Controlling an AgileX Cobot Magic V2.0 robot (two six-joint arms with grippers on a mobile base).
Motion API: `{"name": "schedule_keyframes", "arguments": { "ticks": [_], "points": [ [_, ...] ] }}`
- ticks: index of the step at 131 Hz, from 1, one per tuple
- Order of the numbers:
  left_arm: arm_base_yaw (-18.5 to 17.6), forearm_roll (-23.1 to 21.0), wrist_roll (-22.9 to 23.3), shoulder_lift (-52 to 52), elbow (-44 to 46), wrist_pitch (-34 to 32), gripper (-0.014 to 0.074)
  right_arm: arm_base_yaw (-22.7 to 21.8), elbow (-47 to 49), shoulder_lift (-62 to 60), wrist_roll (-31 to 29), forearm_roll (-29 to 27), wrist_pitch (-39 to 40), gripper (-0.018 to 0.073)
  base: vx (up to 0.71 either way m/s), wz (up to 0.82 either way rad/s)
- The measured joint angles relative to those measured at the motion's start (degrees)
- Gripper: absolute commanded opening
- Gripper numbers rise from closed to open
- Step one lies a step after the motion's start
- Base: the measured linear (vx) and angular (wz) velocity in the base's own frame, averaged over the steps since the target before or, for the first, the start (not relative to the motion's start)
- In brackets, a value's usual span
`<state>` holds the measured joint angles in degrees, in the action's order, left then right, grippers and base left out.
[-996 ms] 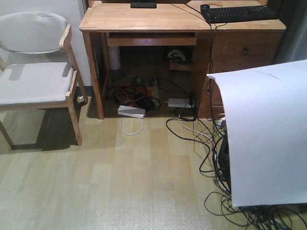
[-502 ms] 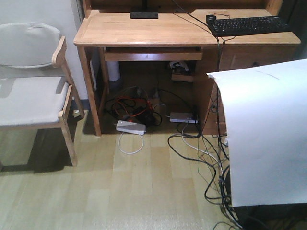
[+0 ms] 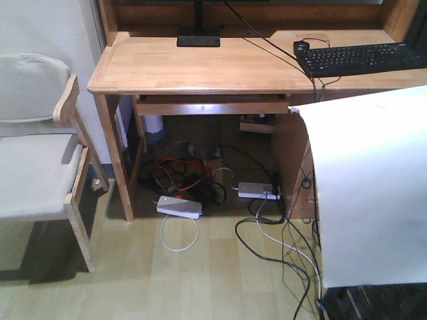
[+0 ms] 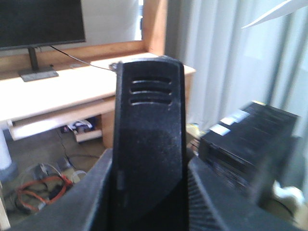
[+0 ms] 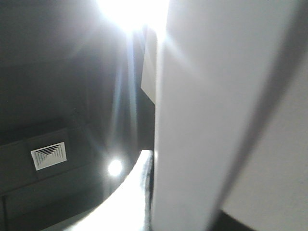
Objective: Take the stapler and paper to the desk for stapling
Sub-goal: 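Drive the base to the wooden desk holding stapler and paper, then hold stapler and paper above the desk while approaching the monitor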
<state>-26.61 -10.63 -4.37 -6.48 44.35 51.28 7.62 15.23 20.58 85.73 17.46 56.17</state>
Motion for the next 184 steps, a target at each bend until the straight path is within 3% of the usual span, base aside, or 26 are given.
{"name": "schedule_keyframes", "arguments": {
  "ticks": [184],
  "points": [
    [0.0,0.0,0.0,0.0,0.0,0.0,-0.0006,0.0,0.0,0.0,0.05,0.05,-0.07,-0.0002,0.38,0.01]
  ]
}}
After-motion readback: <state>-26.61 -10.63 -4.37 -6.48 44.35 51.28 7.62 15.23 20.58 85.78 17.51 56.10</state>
